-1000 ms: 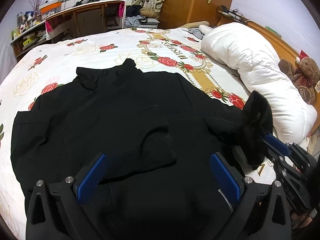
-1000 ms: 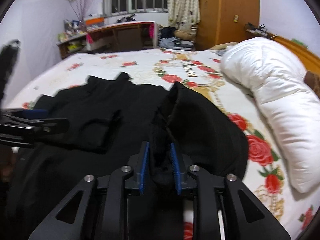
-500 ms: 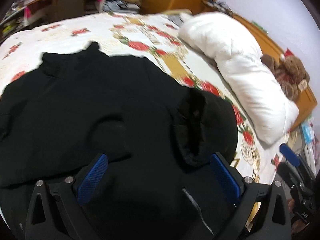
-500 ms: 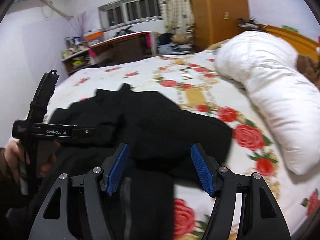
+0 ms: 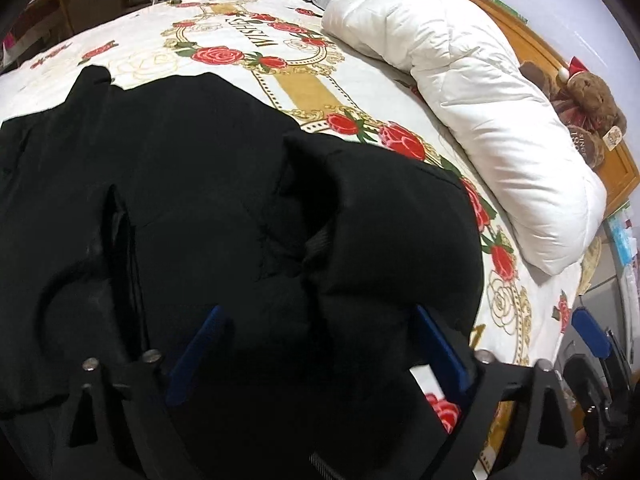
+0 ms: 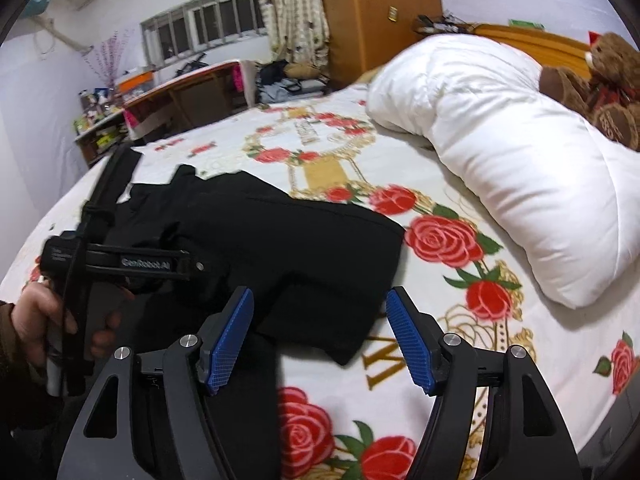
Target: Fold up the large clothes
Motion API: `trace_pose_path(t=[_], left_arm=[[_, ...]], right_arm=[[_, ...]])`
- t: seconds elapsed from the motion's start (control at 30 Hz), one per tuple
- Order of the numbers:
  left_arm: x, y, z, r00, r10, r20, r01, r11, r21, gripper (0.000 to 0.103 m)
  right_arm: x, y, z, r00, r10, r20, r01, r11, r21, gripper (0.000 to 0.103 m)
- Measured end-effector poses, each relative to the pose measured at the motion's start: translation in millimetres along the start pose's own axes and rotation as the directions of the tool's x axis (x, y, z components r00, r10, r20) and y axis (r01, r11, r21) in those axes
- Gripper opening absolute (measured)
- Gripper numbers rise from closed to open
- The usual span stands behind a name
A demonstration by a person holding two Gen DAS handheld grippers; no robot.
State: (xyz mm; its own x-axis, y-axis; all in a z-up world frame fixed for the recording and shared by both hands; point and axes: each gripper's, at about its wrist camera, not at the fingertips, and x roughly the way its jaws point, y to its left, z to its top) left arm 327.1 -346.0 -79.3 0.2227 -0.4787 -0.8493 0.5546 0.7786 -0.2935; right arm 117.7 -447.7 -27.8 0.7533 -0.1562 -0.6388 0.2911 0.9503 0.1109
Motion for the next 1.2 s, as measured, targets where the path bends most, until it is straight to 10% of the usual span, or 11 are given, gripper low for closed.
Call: trace_pose_path(t=[0.33,0.7,1.2], left_arm=[[-7.1,-11.8,9.2,1.000,0.016,0.018,-0.017,0.999,0.035,0.014],[-103.4,1.0,35.7,0.979,-0.010,0.203,0.006,1.000,0.021,0.011],[-178.8,88.8,46.4,0.925,0.156,0.345,-0.115,0.984,-0.135,0.011]], right_arm=[[21.1,-10.7,0.8,0.998,-0.039,-0.040,0.042,0.998,0.055,0.069],[21.6,-10.0,9.6,0.998,-0.049,-0.050,0.054,0.994,0.099,0.069],[58.0,21.8,26.7,0.997,0.012,-0.080,-0.001,0.992,0.130,0.069]])
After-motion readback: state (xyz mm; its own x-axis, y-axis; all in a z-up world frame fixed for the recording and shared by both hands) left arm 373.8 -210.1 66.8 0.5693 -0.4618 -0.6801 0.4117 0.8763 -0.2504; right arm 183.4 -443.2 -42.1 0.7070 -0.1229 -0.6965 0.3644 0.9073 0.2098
